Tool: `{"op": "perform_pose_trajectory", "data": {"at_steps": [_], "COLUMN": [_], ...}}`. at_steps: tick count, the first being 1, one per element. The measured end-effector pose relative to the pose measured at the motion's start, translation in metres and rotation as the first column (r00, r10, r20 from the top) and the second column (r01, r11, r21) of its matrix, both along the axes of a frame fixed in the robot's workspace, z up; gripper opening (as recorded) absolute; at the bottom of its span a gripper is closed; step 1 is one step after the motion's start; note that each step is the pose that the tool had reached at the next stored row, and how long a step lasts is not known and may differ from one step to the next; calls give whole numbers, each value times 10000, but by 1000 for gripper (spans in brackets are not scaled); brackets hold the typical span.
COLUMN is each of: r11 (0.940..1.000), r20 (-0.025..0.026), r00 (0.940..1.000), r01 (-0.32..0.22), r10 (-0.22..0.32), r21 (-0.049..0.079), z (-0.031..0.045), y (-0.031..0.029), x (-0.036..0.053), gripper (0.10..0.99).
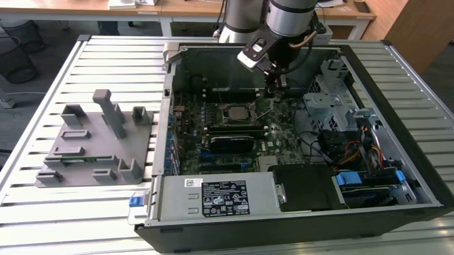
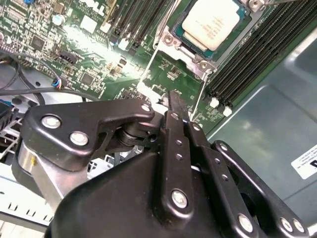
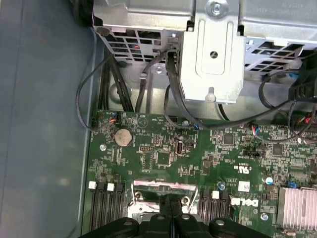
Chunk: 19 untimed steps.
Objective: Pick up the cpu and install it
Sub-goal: 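Close the cpu cover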
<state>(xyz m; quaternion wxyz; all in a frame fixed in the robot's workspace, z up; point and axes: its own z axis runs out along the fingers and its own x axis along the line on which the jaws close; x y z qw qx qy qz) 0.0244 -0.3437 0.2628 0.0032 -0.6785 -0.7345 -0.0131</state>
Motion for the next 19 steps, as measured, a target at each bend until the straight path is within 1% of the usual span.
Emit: {"op": "perform_pose_trajectory", "data": {"at_steps": [2,4,10,16,19], "r11": [9998,9995,9995,9996,9997], "r20": [0,-1,-3,-5,-4], "r00": [9998,9995,9995,9997,9997], "r01": [-221,-304,-305,-263,-228], "r10": [221,304,305,263,228], "r21": [1,-3,-47,-114,-119], "z": [-6,-13,-35,-55,-69], "y": [1,4,52,96,105], "x": [3,20,127,195,234], "gripper": [106,106,106,106,106]}}
